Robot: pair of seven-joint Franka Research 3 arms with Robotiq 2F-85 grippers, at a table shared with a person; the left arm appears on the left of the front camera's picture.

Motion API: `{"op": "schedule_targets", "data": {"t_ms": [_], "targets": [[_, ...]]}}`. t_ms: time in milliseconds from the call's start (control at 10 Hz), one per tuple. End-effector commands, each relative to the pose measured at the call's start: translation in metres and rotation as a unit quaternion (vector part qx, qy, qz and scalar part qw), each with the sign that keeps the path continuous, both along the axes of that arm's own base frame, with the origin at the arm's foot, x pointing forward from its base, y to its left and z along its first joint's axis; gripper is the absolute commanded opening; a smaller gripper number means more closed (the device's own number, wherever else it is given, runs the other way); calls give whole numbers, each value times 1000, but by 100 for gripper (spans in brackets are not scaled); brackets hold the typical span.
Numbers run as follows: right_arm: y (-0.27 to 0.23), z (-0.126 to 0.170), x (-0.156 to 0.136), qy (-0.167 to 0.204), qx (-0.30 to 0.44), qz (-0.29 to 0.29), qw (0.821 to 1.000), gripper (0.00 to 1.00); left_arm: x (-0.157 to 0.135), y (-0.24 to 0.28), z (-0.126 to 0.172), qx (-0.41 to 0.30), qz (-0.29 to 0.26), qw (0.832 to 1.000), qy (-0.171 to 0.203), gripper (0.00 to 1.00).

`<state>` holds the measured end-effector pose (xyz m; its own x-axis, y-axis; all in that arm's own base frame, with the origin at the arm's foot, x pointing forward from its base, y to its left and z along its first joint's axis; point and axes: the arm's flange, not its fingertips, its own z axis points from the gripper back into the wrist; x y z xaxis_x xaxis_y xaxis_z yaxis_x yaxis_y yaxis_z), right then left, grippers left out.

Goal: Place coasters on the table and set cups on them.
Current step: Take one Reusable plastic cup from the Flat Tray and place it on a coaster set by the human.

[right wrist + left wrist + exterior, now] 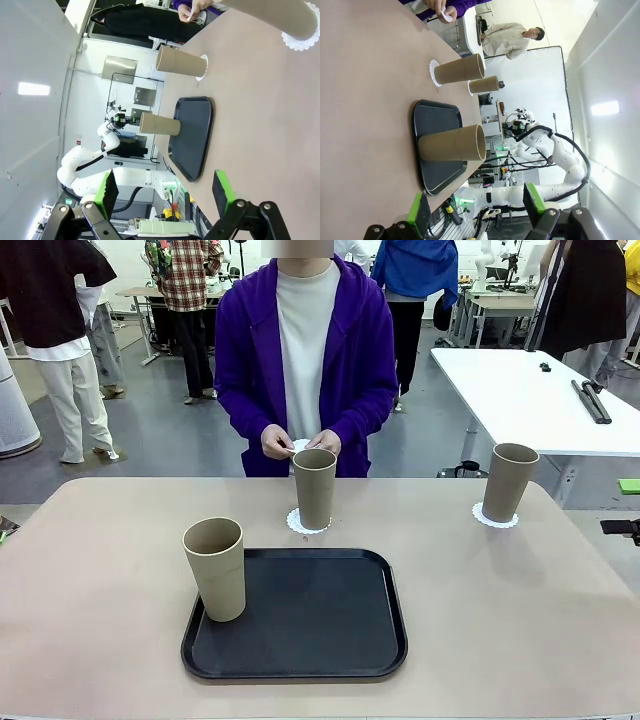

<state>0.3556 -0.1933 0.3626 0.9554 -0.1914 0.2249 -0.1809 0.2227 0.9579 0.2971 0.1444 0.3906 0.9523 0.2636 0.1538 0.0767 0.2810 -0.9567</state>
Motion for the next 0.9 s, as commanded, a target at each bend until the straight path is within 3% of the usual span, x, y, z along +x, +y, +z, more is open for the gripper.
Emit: {"op": "schedule_targets", "data": {"t_ms": [0, 100, 800], "targets": [[-1, 2, 6, 17, -7, 9, 1000, 100, -1, 0, 0, -5, 0, 1000, -9, 100], [0, 0, 0, 0, 0, 0, 1000, 100, -1, 0, 0, -5, 0, 1000, -9, 100], [0, 0, 0, 0, 0, 0, 1000, 100, -1, 0, 0, -5, 0, 1000, -9, 100]]}}
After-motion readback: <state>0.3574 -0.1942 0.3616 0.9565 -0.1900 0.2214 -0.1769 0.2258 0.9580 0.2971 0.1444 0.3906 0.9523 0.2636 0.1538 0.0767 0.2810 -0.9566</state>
